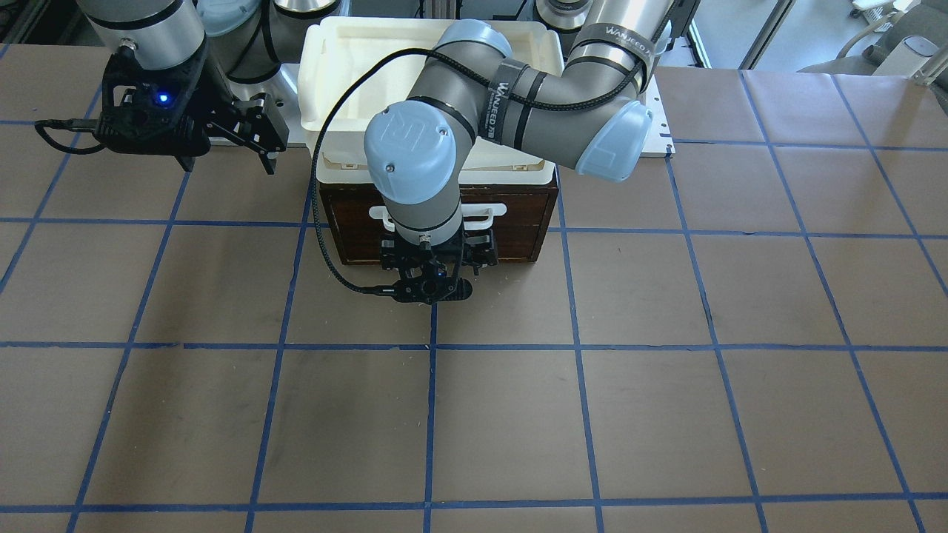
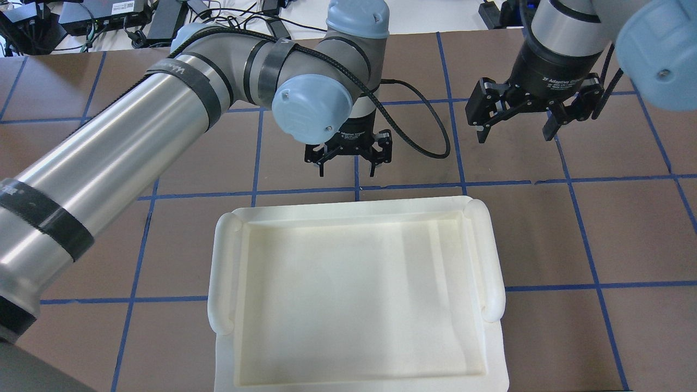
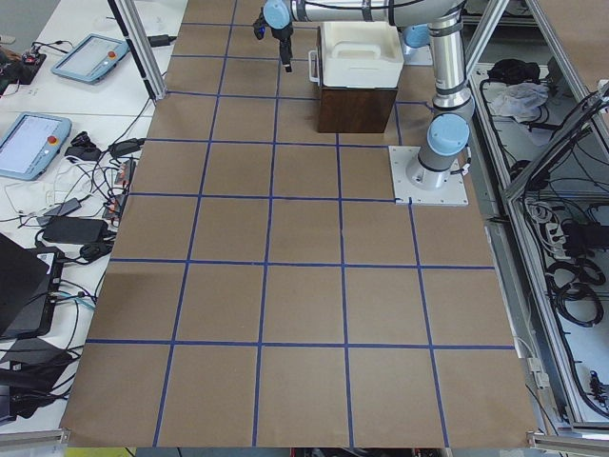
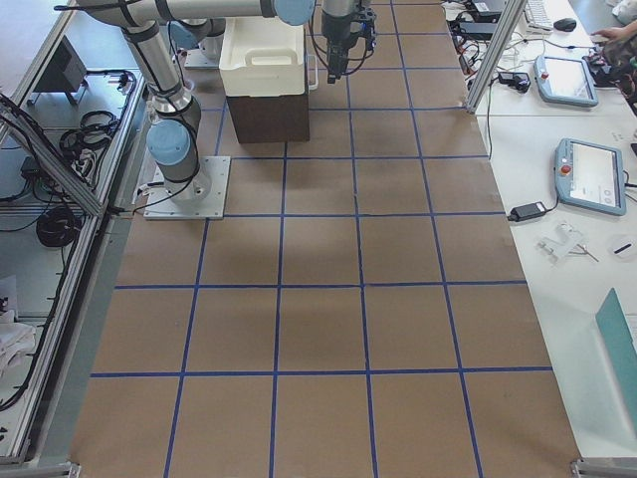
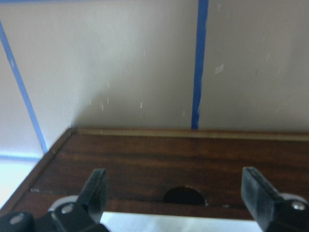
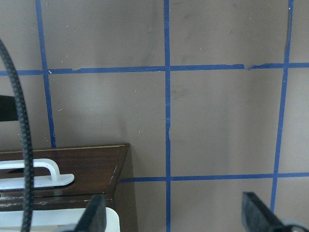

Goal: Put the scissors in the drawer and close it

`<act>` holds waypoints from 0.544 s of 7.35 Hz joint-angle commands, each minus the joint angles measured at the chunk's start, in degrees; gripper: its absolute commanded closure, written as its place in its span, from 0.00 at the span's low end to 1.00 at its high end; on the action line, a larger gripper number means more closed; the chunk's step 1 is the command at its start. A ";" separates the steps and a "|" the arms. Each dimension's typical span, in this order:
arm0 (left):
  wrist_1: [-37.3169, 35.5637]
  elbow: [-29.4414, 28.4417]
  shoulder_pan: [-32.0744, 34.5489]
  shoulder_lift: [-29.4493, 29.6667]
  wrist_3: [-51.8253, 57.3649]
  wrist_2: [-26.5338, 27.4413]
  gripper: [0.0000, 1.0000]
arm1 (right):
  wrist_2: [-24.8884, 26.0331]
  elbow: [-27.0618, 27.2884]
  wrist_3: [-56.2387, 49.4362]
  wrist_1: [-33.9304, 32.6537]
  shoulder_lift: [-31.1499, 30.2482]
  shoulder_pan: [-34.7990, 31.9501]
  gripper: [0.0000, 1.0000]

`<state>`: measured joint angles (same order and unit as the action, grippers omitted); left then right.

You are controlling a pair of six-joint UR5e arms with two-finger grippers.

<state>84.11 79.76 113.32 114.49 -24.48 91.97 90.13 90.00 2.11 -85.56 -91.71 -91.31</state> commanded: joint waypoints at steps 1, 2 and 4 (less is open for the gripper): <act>-4.64 -0.83 -2.66 -4.95 9.21 0.84 0.00 | -0.13 0.00 0.00 0.04 0.04 0.00 0.00; -8.48 -0.66 -4.06 -7.24 9.88 0.49 0.00 | -0.21 0.00 -0.09 -0.05 0.04 0.08 0.00; -15.29 1.96 -7.58 -9.80 9.71 0.57 0.00 | -1.70 0.00 0.00 -0.31 0.04 0.08 0.00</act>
<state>71.61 79.99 107.71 106.58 -15.19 92.24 89.24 90.00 2.05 -85.77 -91.67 -91.21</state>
